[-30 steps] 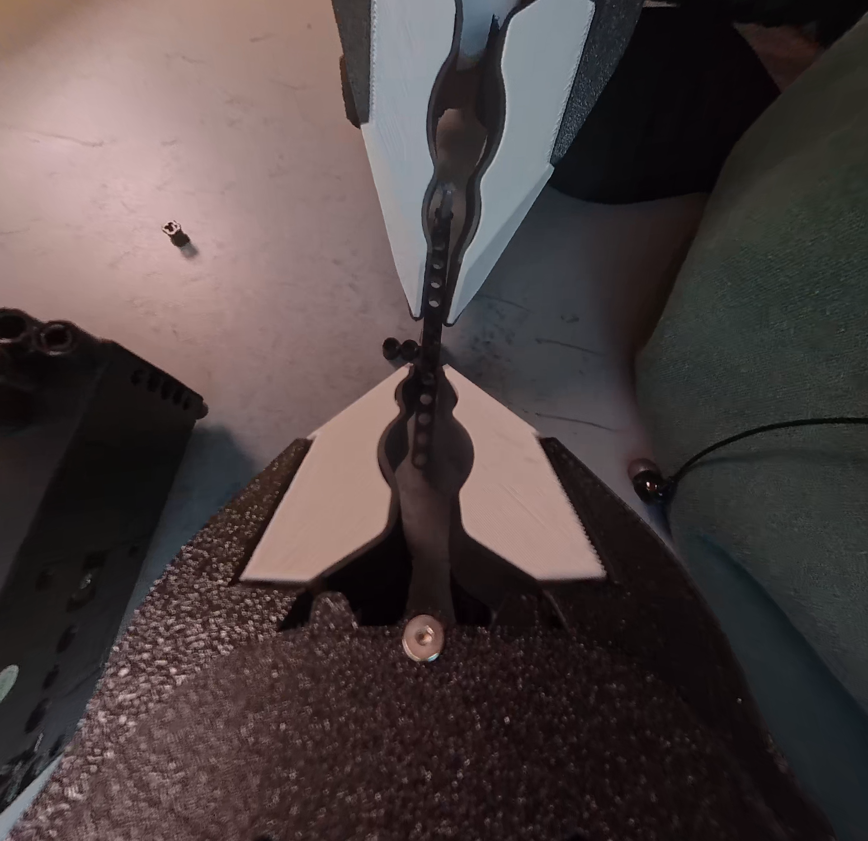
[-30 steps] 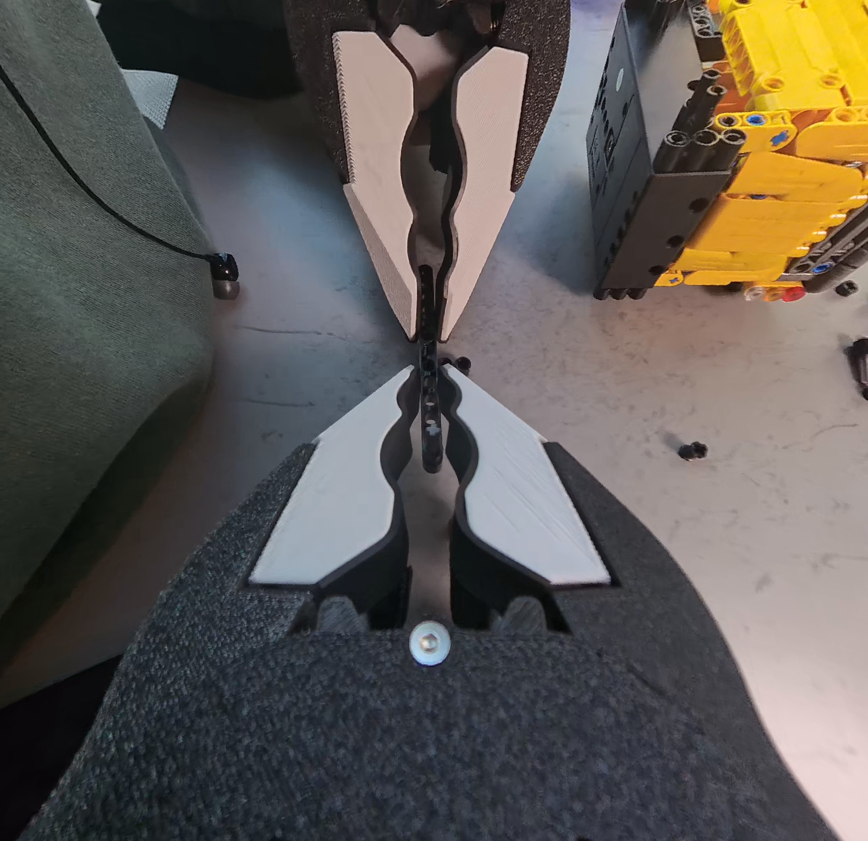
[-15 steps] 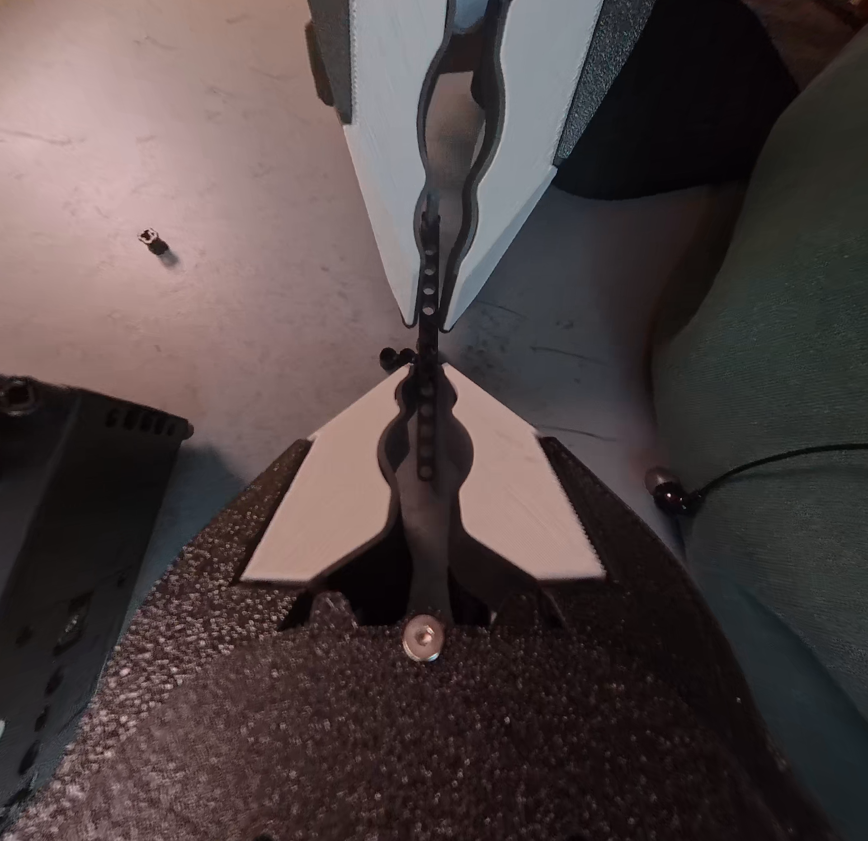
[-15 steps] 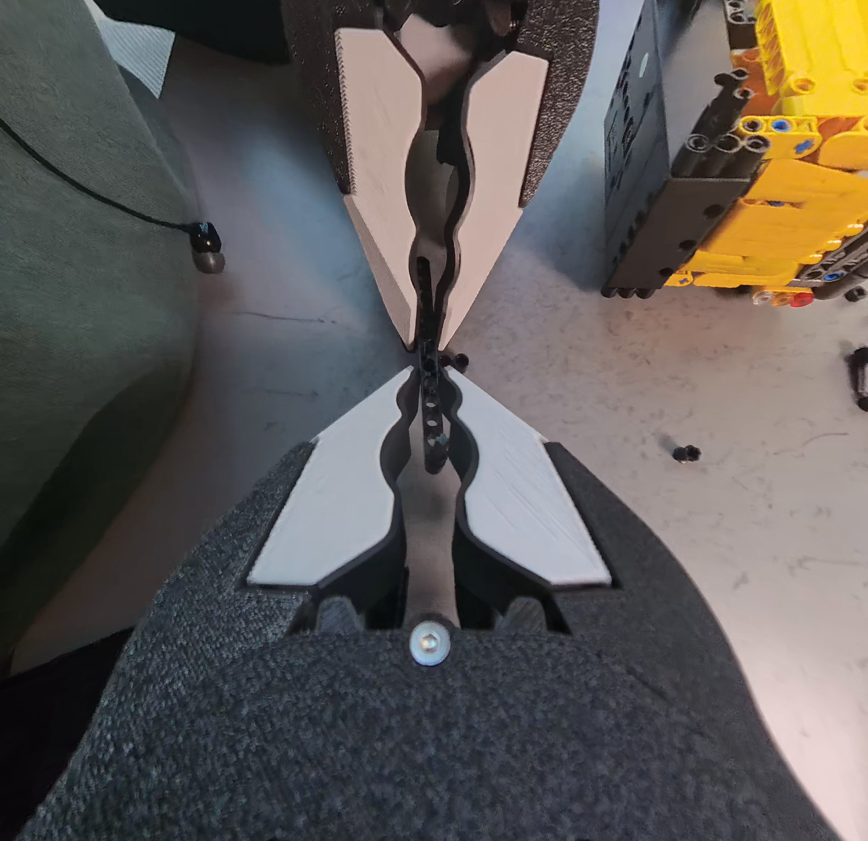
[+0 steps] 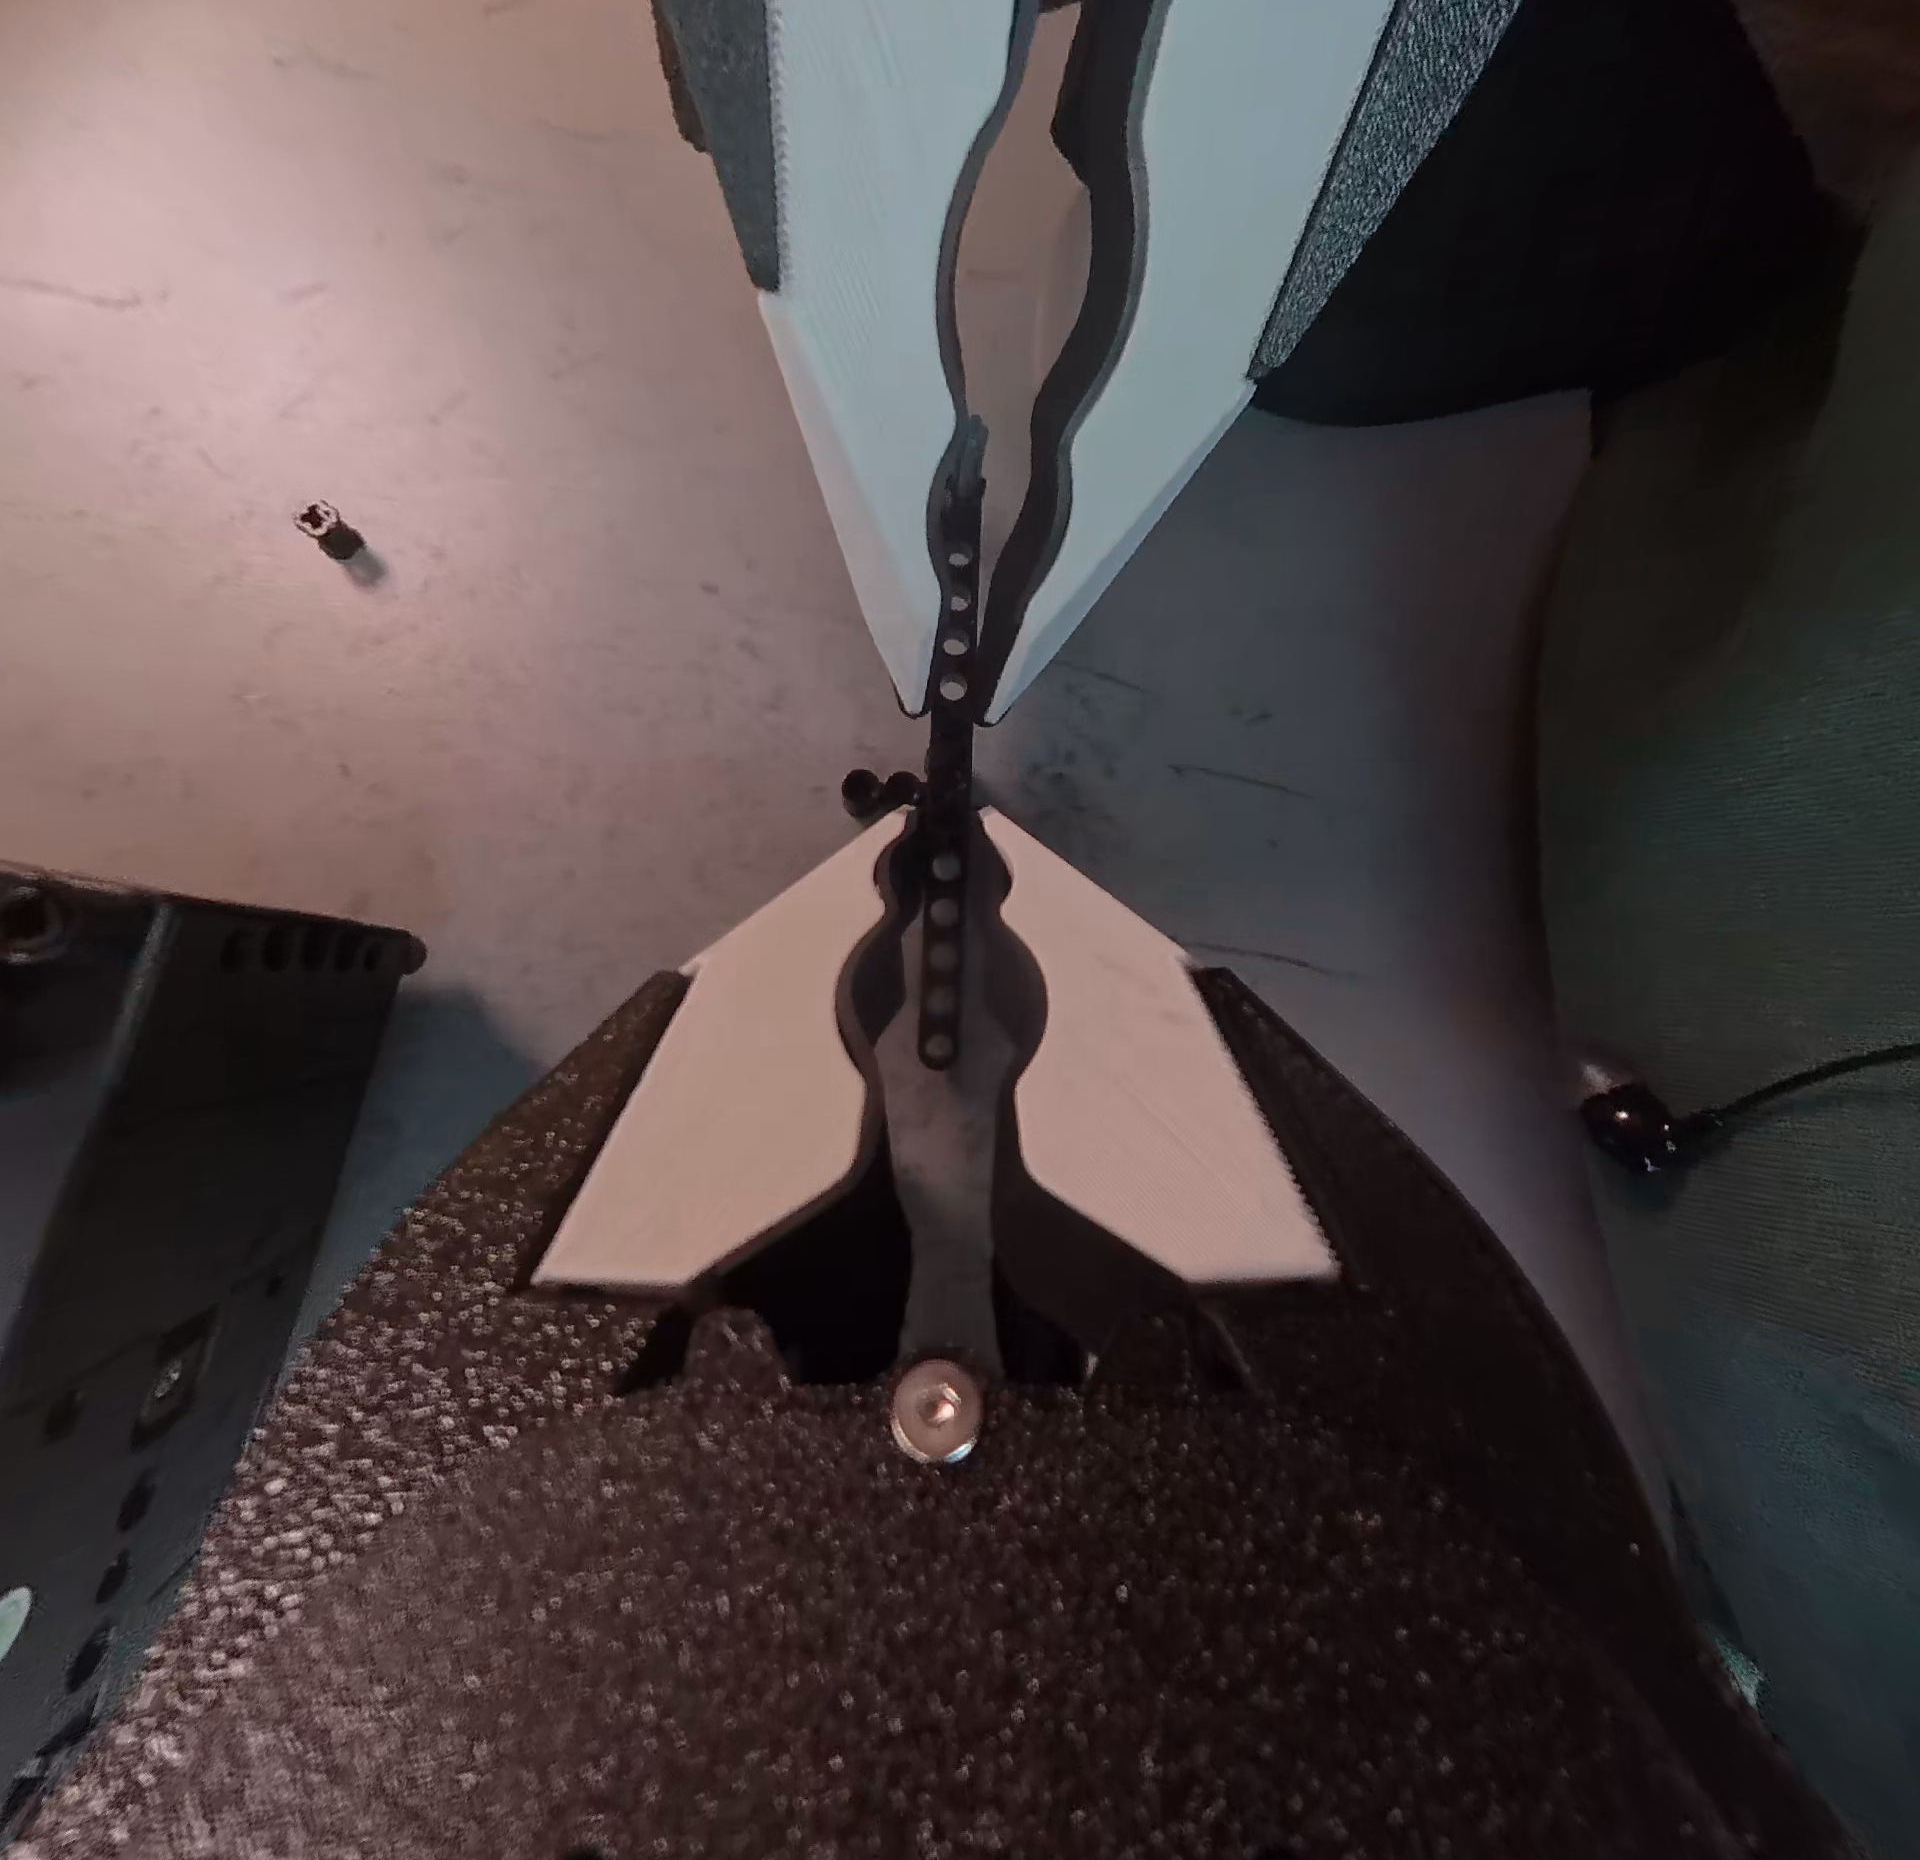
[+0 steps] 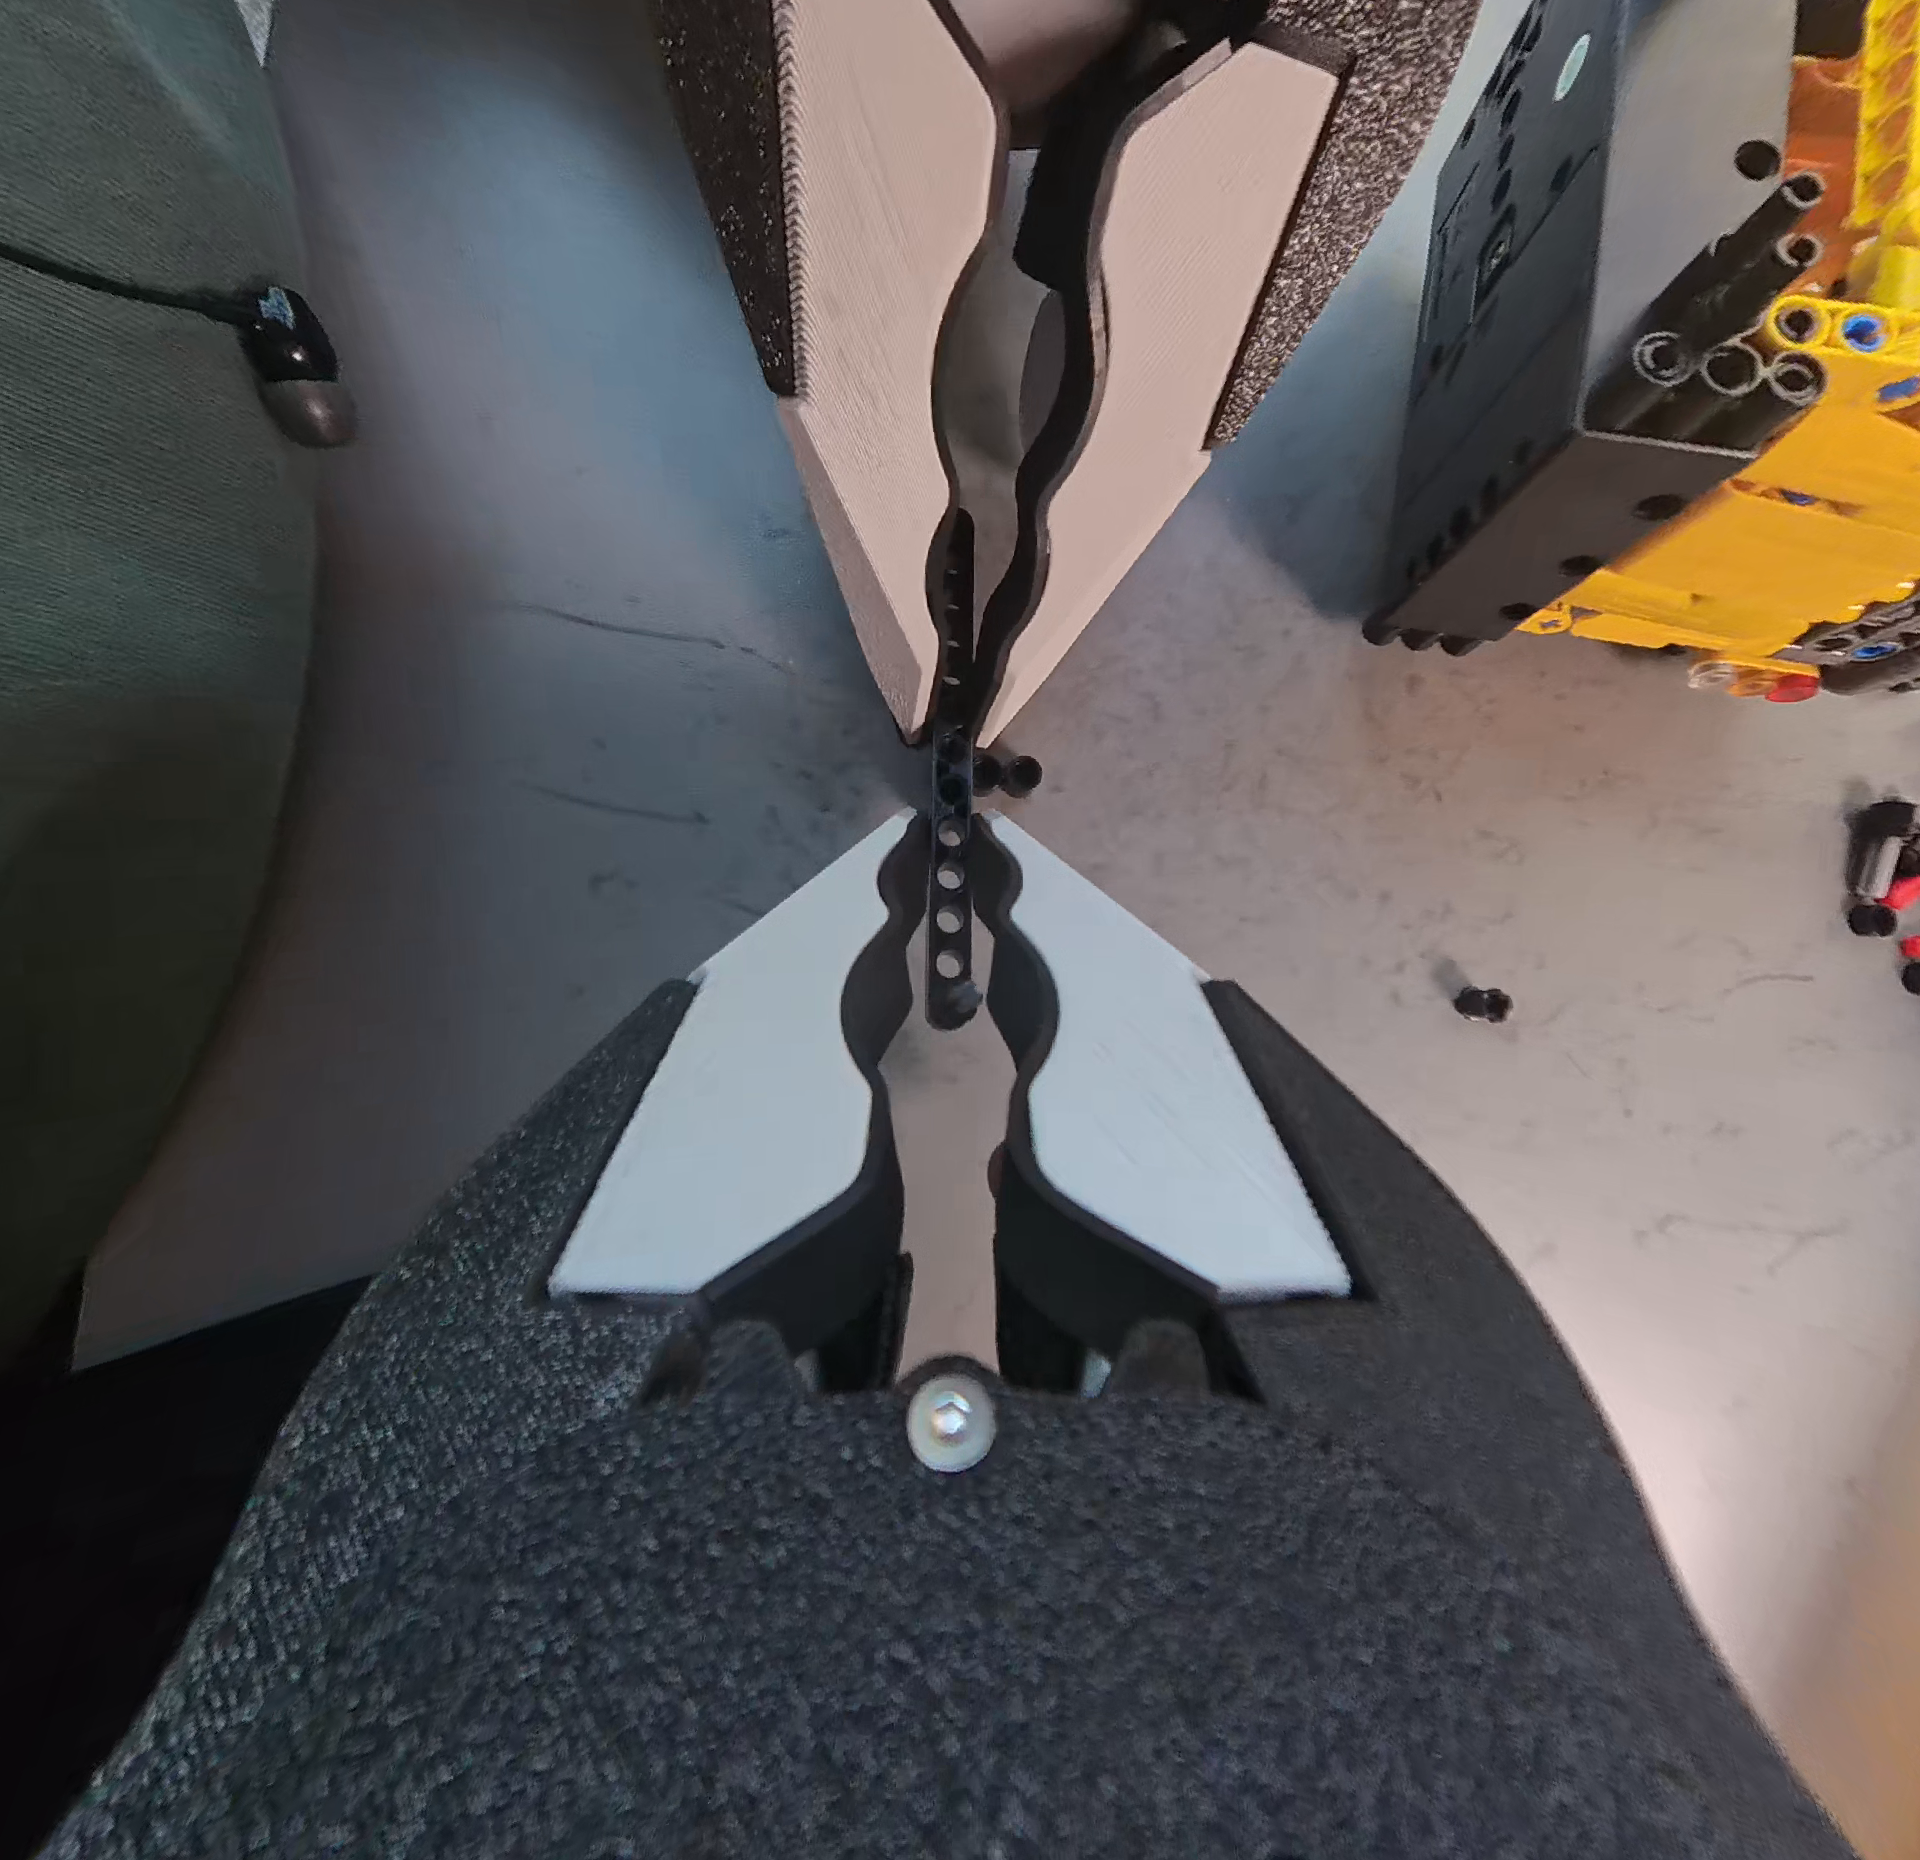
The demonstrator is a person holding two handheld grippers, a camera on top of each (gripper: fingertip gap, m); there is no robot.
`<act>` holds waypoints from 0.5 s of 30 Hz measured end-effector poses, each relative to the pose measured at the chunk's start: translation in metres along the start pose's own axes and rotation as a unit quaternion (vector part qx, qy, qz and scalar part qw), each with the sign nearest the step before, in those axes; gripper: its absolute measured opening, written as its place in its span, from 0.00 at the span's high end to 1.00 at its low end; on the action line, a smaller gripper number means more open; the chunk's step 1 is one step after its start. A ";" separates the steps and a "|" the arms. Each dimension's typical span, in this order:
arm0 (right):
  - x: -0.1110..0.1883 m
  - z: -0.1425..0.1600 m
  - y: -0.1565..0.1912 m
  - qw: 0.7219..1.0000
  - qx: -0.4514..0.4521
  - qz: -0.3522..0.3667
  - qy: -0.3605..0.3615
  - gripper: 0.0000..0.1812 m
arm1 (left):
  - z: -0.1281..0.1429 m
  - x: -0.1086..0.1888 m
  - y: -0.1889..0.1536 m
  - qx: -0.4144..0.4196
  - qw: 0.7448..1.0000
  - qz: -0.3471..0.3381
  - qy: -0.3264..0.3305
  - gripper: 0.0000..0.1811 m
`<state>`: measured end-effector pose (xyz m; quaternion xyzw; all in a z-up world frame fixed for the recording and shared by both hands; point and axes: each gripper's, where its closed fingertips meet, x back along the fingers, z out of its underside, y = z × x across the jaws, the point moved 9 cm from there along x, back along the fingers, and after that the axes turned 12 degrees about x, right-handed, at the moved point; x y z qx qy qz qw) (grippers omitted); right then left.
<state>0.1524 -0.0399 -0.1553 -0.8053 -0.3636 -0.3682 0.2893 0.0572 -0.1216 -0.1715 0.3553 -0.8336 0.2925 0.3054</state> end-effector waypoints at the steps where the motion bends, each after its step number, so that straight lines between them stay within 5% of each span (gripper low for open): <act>1: 0.000 -0.001 0.000 1.000 0.001 0.000 0.005 0.96 | 0.000 0.000 0.000 0.002 1.000 0.001 -0.002 0.97; 15: -0.011 0.001 0.003 0.999 -0.039 -0.010 0.030 0.96 | 0.002 -0.003 0.000 -0.036 0.999 -0.012 -0.007 0.96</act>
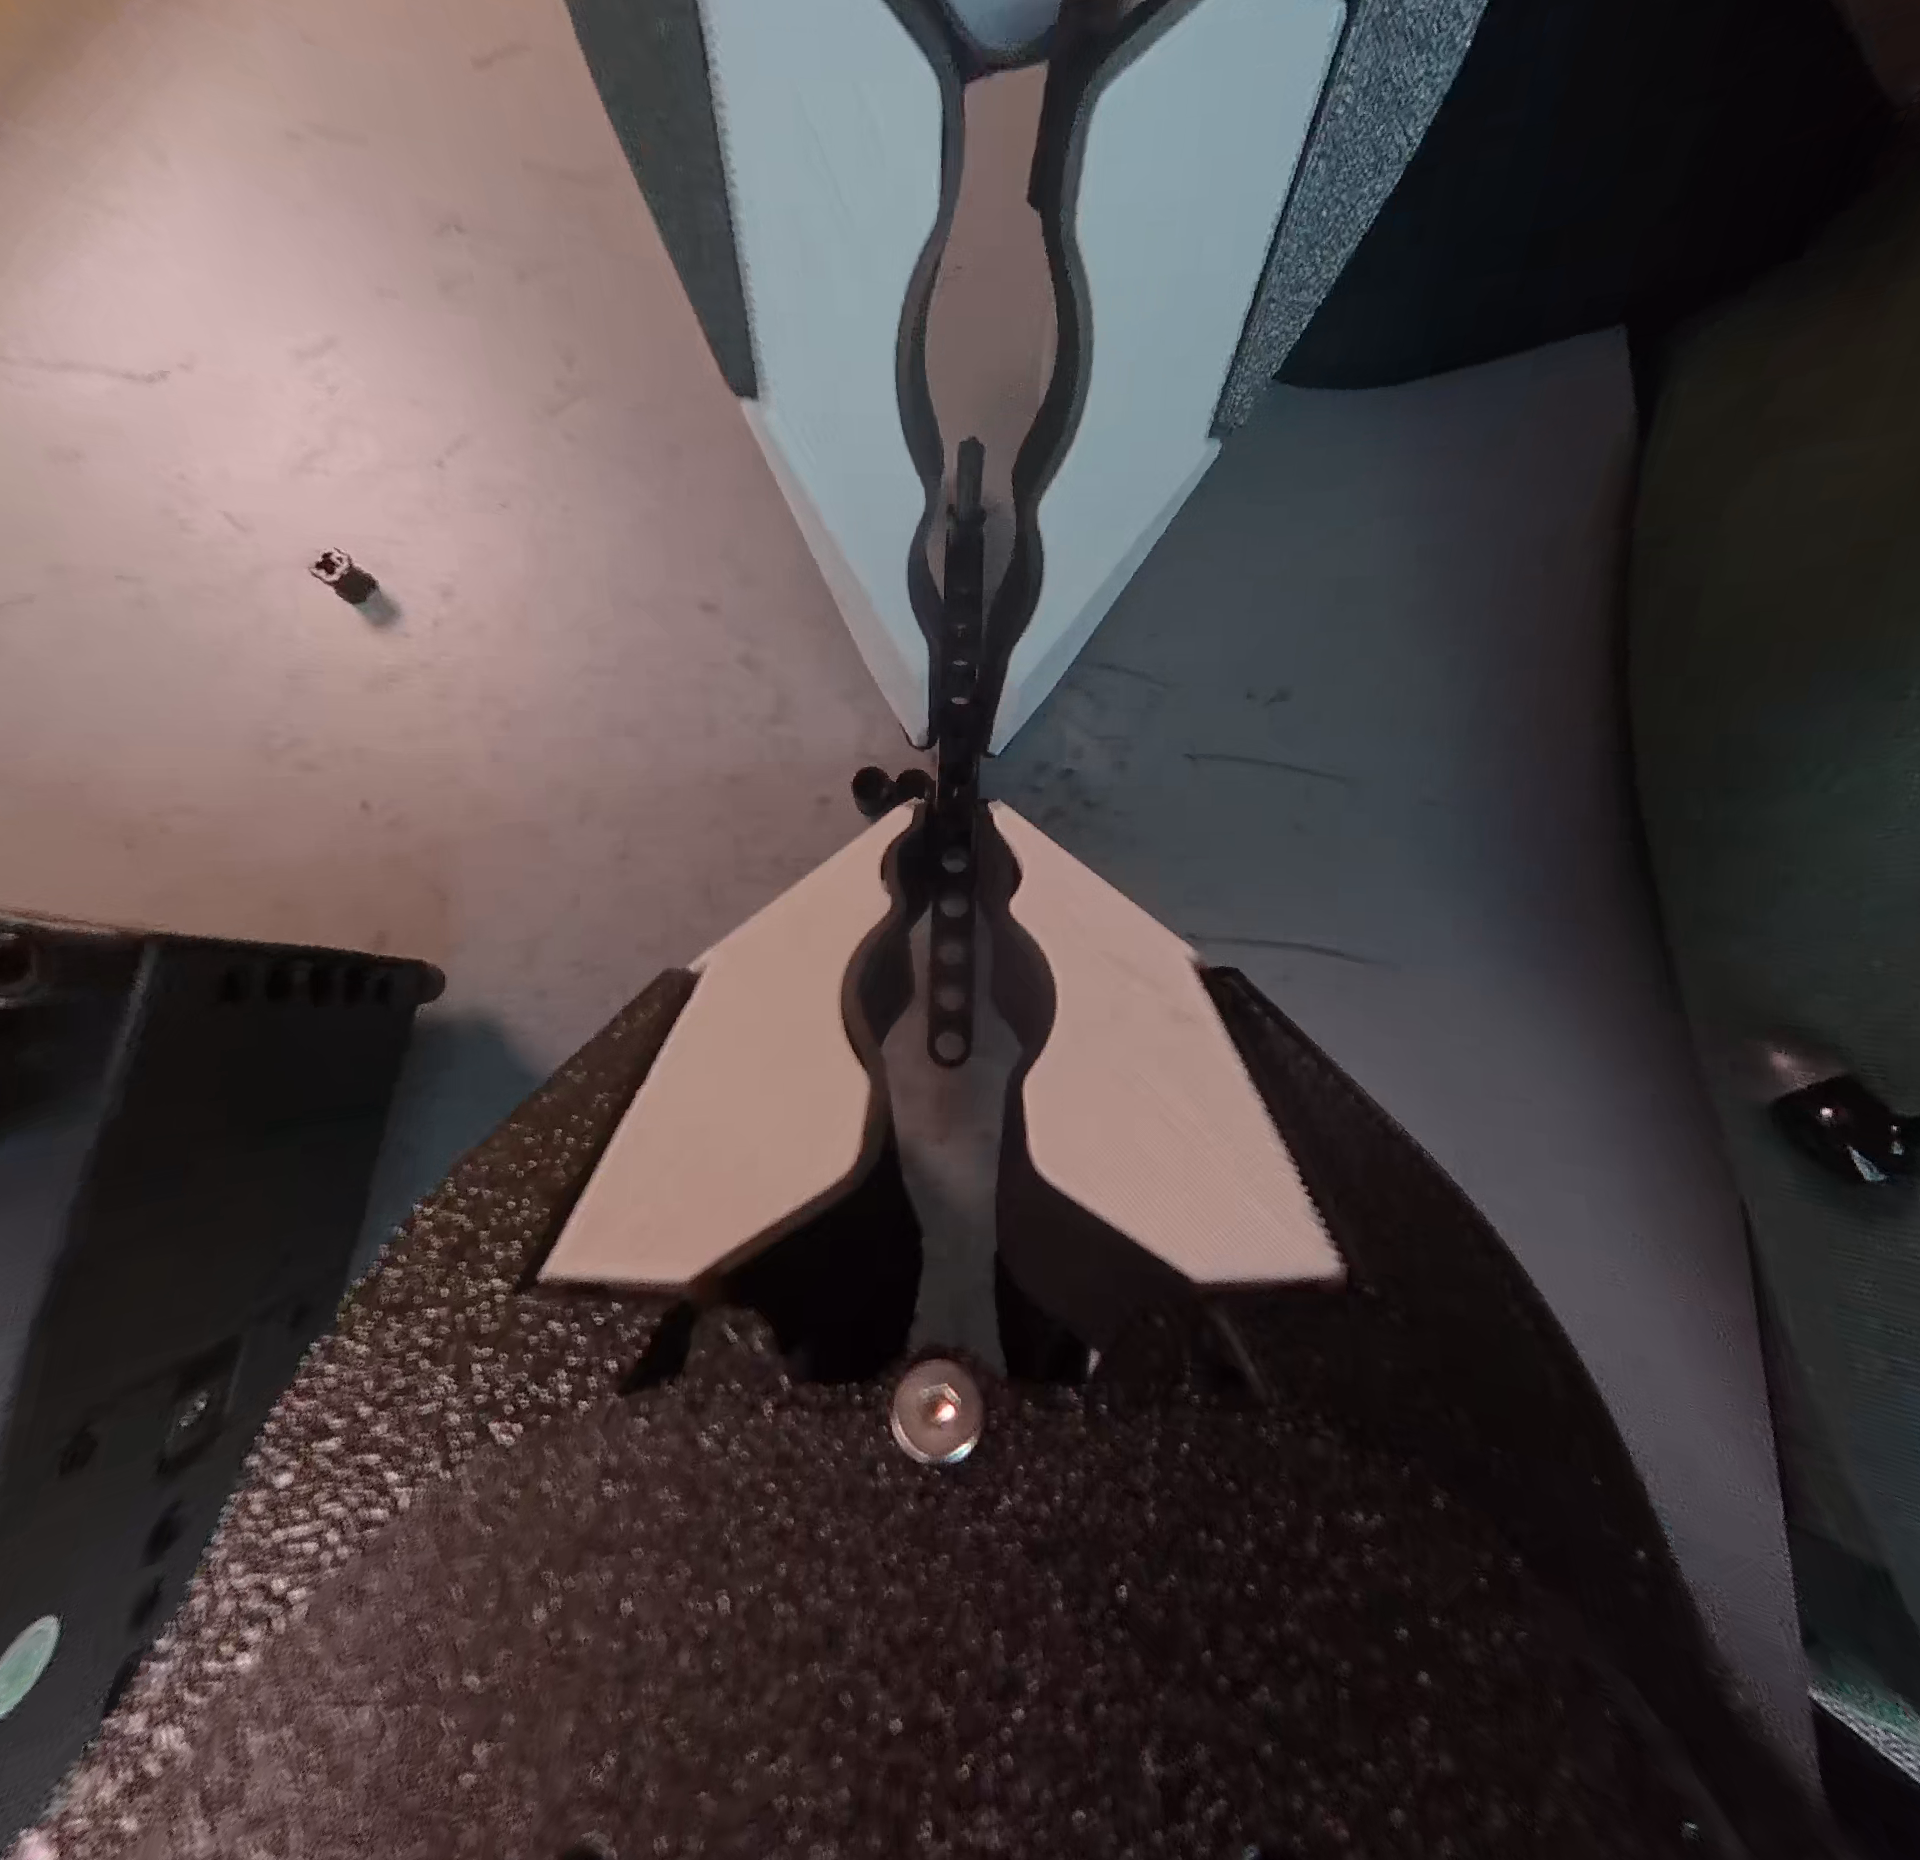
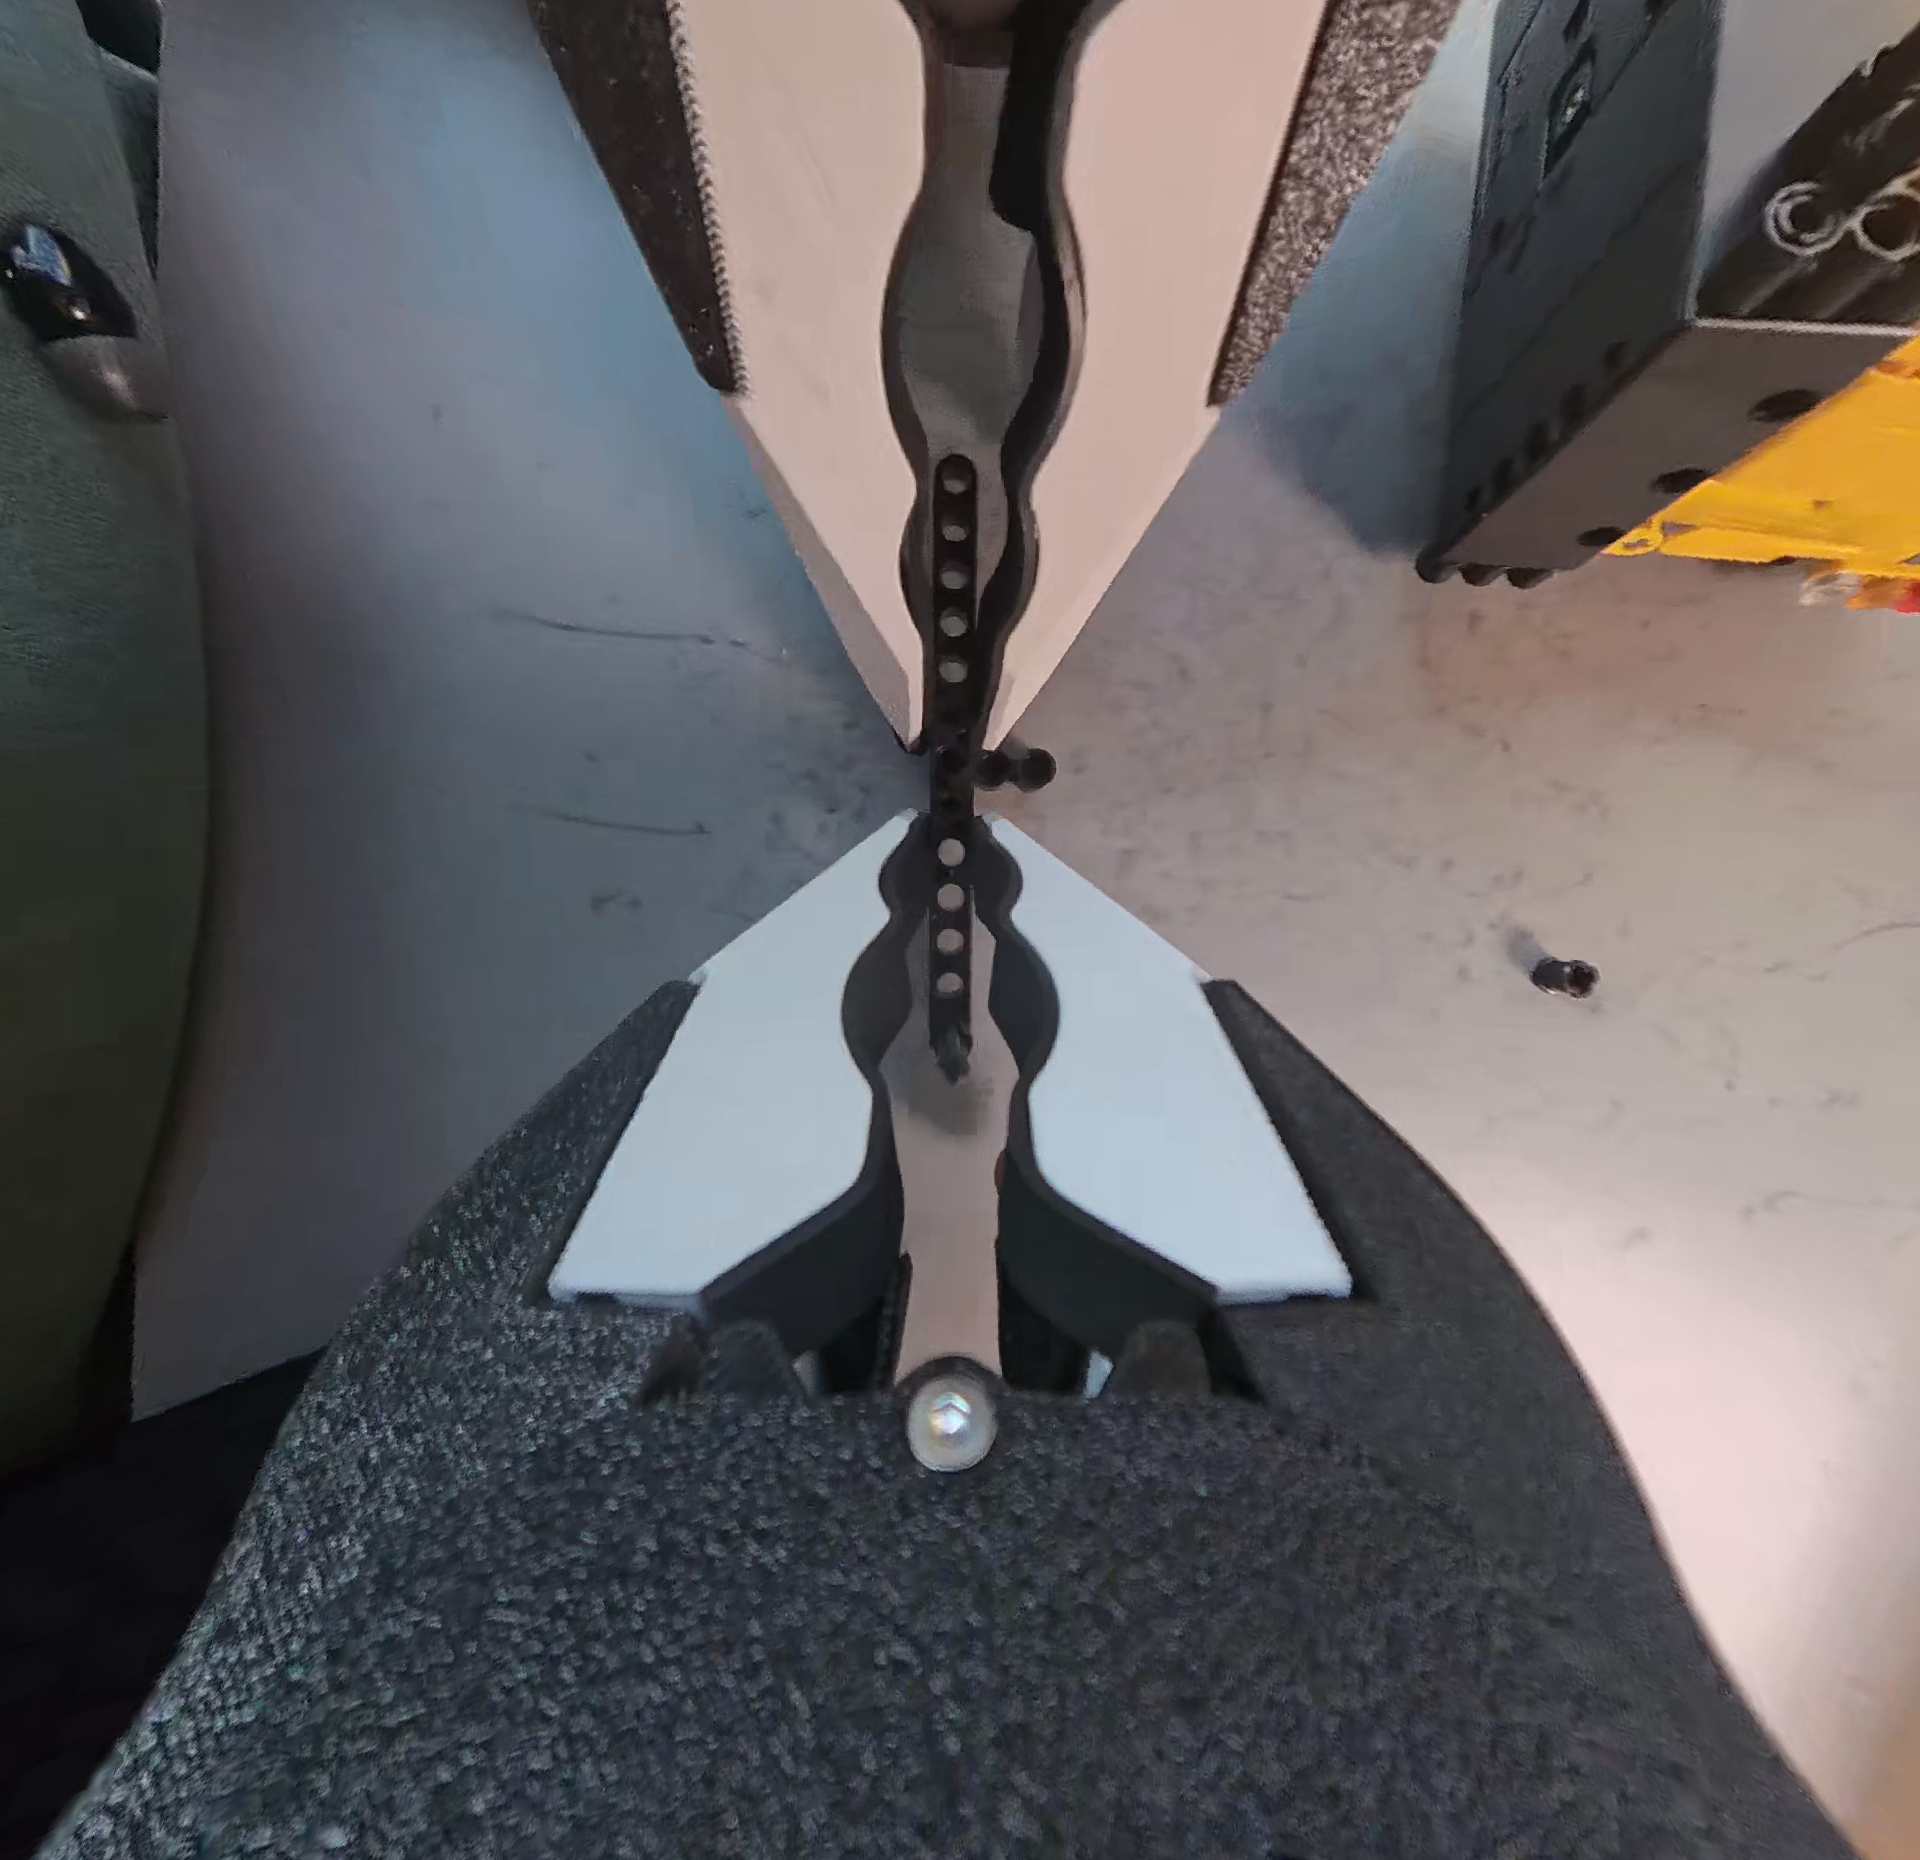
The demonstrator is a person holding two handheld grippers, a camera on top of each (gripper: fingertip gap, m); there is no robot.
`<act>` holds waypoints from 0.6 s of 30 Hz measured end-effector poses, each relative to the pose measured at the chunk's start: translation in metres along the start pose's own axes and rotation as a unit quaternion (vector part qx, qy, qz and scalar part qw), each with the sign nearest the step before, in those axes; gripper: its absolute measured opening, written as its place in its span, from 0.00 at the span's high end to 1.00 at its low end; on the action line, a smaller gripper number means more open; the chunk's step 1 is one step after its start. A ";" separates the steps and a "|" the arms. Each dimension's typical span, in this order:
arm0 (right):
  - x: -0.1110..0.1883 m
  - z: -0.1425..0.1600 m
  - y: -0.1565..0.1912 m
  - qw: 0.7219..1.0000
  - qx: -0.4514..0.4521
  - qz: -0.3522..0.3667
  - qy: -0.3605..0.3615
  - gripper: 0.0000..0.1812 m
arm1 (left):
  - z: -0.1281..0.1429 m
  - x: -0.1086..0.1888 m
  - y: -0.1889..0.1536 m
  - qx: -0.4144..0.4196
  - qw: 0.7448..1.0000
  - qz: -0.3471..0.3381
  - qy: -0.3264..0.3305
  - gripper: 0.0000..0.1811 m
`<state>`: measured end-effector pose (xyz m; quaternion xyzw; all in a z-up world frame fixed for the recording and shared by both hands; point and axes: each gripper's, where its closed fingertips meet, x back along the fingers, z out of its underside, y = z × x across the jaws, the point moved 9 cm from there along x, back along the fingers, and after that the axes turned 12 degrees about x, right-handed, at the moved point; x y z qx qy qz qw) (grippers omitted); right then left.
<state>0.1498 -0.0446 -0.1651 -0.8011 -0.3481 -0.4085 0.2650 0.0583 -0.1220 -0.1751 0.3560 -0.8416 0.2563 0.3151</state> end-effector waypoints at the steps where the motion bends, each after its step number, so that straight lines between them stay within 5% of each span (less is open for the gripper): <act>1: -0.002 0.001 0.000 1.000 -0.010 0.001 -0.006 0.96 | 0.001 0.000 0.000 -0.002 1.000 0.000 -0.003 0.96; 13: 0.001 0.007 0.010 0.995 -0.028 0.069 -0.071 0.95 | 0.006 0.000 -0.003 -0.030 0.999 -0.007 -0.032 0.96; 15: 0.001 0.007 0.009 0.995 -0.036 0.060 -0.073 0.96 | 0.007 0.000 -0.001 -0.035 0.999 -0.020 -0.017 0.90; 18: 0.001 0.005 0.007 0.996 -0.048 0.039 -0.058 0.96 | 0.009 0.001 -0.002 -0.023 1.000 -0.007 -0.014 0.96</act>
